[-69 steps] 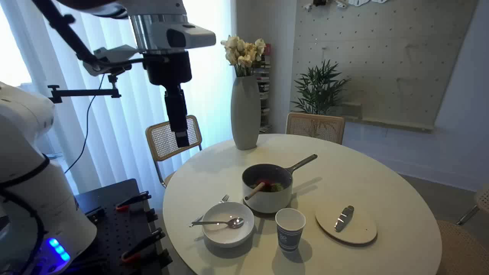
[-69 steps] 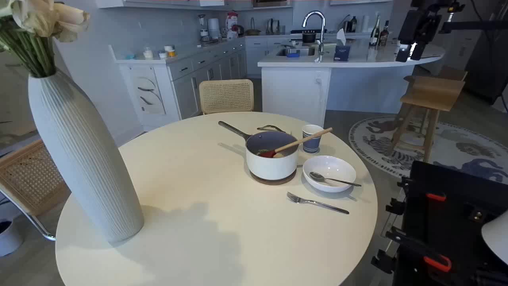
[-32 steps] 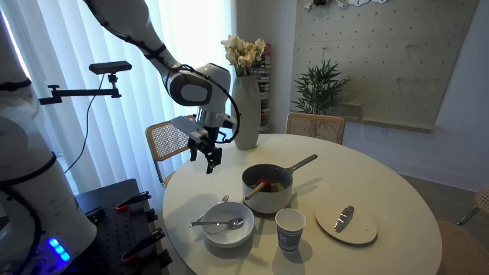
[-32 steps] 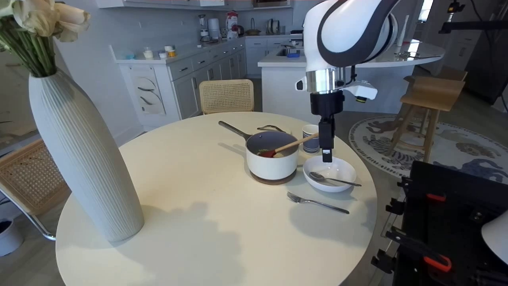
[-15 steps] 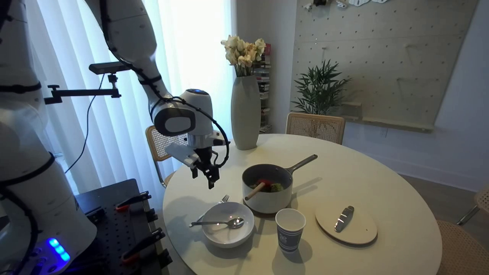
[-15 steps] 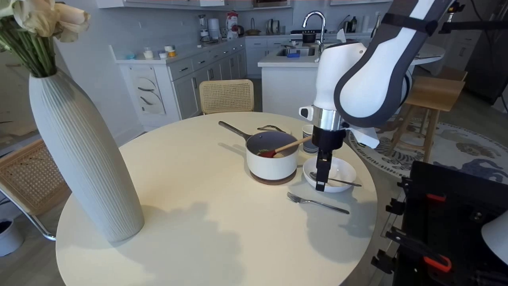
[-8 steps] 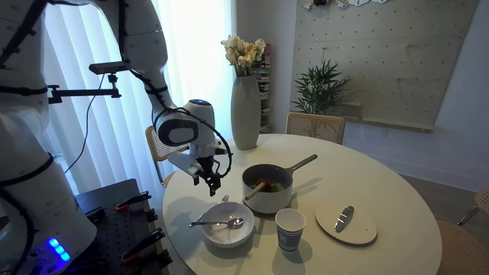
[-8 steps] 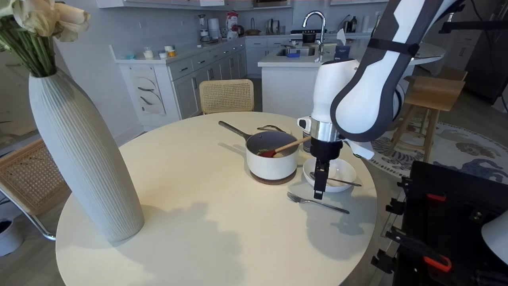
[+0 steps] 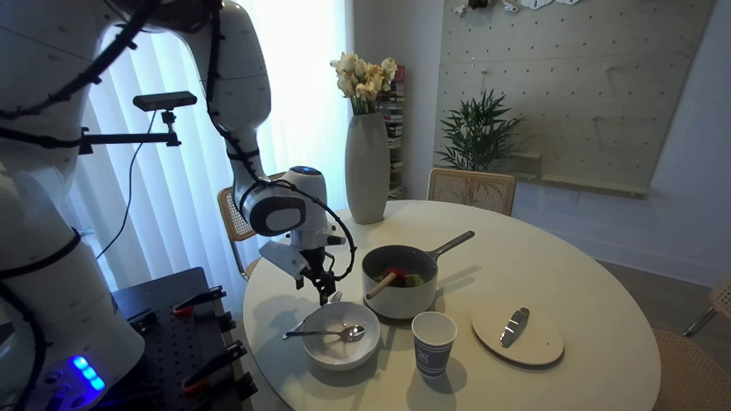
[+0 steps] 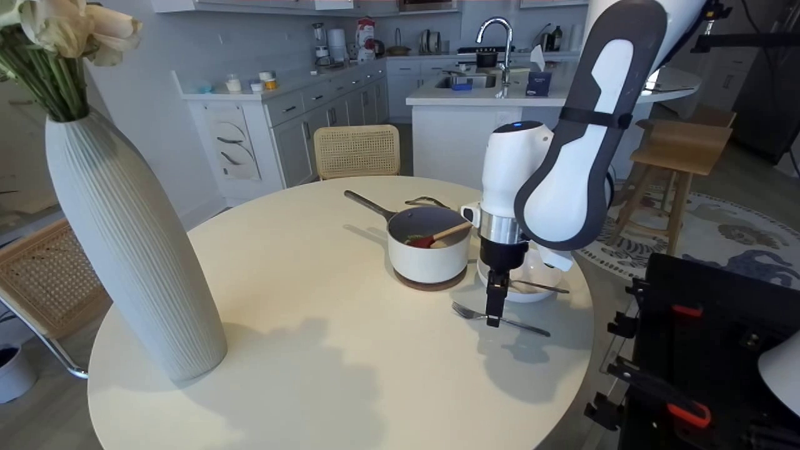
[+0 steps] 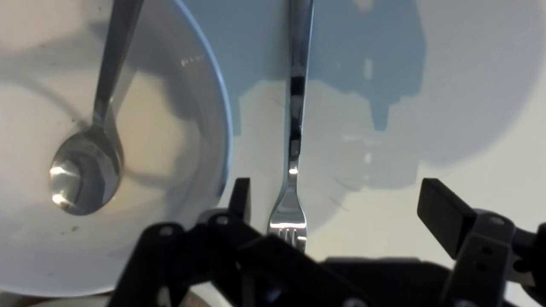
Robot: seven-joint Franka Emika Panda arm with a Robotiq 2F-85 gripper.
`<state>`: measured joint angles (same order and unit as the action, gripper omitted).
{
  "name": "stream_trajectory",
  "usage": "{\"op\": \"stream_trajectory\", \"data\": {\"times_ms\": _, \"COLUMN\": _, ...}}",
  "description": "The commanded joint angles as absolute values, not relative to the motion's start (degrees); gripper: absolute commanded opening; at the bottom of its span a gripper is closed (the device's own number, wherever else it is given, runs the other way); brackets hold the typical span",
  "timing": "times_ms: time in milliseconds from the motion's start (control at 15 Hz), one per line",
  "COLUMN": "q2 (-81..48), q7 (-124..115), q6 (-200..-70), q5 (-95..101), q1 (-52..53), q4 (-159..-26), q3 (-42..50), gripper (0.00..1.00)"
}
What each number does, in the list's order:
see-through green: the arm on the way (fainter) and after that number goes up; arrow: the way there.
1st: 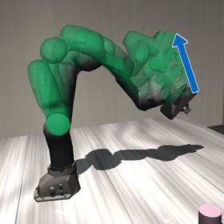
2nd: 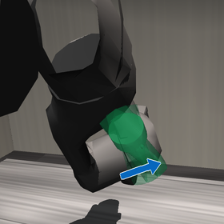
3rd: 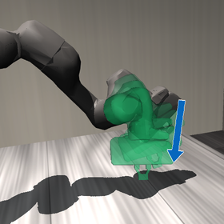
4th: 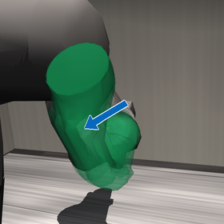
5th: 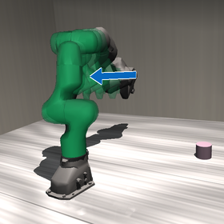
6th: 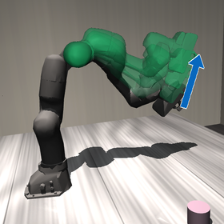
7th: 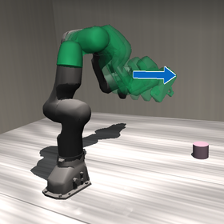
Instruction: Place the fork in the white bowl
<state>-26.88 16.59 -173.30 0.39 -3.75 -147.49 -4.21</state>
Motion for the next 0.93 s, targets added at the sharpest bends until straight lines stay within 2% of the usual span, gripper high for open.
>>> {"op": "stream_trajectory", "data": {"times_ms": 0, "q2": -29.88, "q7": 12.62, "q6": -175.36, "q5": 2.98, "q1": -1.36, "q4": -145.6, "q3": -2.06, "gripper": 1.0}}
{"op": "stream_trajectory", "data": {"times_ms": 867, "q2": -32.82, "q7": 9.15, "q6": -178.07, "q5": 3.73, "q1": 3.26, "q4": -144.83, "q3": 1.29, "gripper": 1.0}}
